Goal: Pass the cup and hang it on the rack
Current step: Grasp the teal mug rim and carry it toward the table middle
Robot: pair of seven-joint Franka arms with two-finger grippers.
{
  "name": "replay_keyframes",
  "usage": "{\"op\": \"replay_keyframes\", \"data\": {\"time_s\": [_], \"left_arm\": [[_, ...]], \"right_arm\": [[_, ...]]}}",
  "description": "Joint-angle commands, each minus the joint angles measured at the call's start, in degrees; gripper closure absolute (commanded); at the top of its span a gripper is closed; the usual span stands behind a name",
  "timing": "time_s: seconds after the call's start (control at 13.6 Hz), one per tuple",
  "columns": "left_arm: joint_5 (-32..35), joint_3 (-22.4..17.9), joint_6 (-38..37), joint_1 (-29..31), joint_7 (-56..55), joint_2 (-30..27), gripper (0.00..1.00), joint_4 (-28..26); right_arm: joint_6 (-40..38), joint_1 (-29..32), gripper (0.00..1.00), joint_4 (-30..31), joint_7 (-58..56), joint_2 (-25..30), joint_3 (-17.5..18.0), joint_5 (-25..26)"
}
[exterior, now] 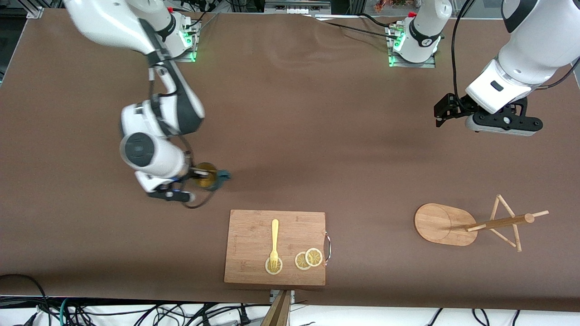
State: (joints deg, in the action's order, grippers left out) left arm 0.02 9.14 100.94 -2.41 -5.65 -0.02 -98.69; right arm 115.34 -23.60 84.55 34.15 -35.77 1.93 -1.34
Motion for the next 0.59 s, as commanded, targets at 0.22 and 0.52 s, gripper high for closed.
{"op": "replay_keyframes", "data": {"time_s": [0.22, 0.52], "left_arm": [[-1.1, 0.0, -1.1, 0.0, 0.5, 1.0, 0.00, 1.8], [-1.1, 0.0, -1.1, 0.0, 0.6, 1.0, 0.00, 1.8]], "right_arm": [[-0.8, -14.6, 1.00, -26.3, 17.0, -18.9, 1.1, -0.4], [1.3, -20.2, 1.00, -26.5, 22.7, -19.4, 1.0, -0.3]]}}
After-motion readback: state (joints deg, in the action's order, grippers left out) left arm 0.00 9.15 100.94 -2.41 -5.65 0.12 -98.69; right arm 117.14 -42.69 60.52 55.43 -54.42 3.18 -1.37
